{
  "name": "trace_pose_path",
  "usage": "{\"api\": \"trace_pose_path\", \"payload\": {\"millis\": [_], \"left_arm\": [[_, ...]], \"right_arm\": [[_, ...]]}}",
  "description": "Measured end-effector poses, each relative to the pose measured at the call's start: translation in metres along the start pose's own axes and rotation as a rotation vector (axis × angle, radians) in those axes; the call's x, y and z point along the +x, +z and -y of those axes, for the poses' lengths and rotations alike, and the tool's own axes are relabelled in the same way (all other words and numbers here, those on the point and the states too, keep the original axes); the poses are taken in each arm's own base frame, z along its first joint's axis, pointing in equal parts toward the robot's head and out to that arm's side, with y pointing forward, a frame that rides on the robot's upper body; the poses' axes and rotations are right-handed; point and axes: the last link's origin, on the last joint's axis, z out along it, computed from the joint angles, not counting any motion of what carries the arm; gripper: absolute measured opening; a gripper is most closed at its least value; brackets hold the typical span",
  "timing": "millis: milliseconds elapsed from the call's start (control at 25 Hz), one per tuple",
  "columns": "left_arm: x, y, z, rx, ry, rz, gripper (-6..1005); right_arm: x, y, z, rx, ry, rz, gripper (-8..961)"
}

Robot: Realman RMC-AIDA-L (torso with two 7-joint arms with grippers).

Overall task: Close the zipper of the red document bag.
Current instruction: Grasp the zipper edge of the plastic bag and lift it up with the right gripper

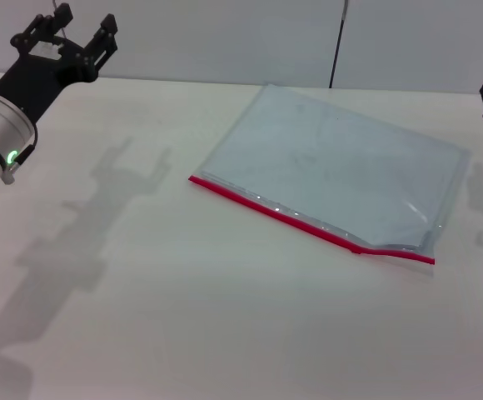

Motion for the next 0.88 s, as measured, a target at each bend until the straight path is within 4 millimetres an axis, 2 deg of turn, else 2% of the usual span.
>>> {"api": "trace_pose_path", "payload": {"millis": [200, 520, 880], "left_arm": [[0.001, -0.002, 0.003, -0.020, -0.033, -0.036, 694], [0.005, -0.008, 0.001, -0.113, -0.036, -0.100, 694], [-0.002, -0.010, 0.003, -0.093, -0.032, -0.067, 693]], "right_arm": [[0.001, 0.002, 0.003, 0.017, 0.009, -0.004, 575], [0.000, 0.006, -0.006, -0.017, 0.011, -0.022, 576], [0.004, 0.005, -0.013, -0.057, 0.040, -0.072, 578]]}}
